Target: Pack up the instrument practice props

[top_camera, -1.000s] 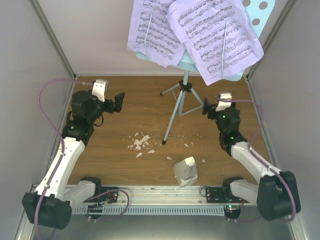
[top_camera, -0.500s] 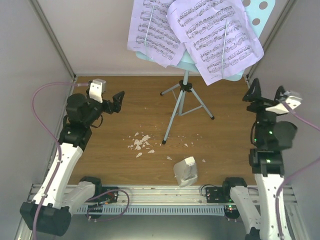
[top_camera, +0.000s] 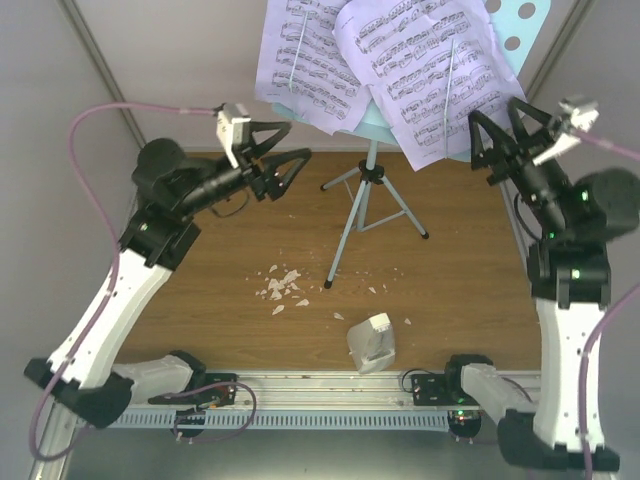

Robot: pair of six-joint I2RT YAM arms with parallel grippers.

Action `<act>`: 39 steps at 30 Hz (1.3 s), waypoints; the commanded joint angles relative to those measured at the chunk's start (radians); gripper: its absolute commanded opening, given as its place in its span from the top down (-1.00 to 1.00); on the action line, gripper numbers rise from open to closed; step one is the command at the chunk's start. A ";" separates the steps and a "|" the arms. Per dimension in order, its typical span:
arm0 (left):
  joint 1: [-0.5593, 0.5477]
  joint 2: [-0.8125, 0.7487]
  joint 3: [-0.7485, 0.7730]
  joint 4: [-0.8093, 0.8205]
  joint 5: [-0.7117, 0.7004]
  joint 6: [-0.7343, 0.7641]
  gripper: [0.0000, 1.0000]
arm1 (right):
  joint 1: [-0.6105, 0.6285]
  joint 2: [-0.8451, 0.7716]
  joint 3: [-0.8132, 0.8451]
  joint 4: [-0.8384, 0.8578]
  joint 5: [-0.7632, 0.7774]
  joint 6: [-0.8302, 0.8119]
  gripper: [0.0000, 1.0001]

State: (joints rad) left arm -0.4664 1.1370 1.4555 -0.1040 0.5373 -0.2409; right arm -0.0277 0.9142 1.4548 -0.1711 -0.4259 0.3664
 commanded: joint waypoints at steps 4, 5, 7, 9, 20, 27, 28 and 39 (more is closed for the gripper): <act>-0.036 0.236 0.221 0.139 0.128 -0.233 -0.57 | -0.003 0.176 0.167 -0.110 -0.278 0.099 -0.51; -0.037 0.270 0.262 0.135 0.126 -0.241 -0.57 | -0.003 0.187 0.184 -0.115 -0.278 0.099 -0.51; -0.038 0.327 0.329 0.136 0.127 -0.255 -0.54 | -0.003 0.199 0.200 -0.112 -0.278 0.107 -0.49; -0.040 0.367 0.377 0.144 0.120 -0.258 -0.52 | -0.003 0.209 0.206 -0.106 -0.275 0.117 -0.47; -0.043 0.476 0.503 0.179 0.098 -0.244 -0.44 | -0.002 0.238 0.225 -0.088 -0.267 0.157 -0.31; -0.073 0.552 0.618 0.113 0.061 -0.162 -0.37 | 0.011 0.244 0.213 -0.072 -0.264 0.170 -0.28; -0.074 0.563 0.631 0.112 0.058 -0.159 -0.36 | 0.013 0.244 0.213 -0.071 -0.261 0.170 -0.28; -0.104 0.623 0.718 0.067 0.011 -0.100 0.08 | 0.028 0.265 0.214 -0.069 -0.239 0.170 -0.22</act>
State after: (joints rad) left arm -0.5552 1.7515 2.1326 -0.0334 0.5838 -0.3801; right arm -0.0093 1.1656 1.6646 -0.2607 -0.6777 0.5148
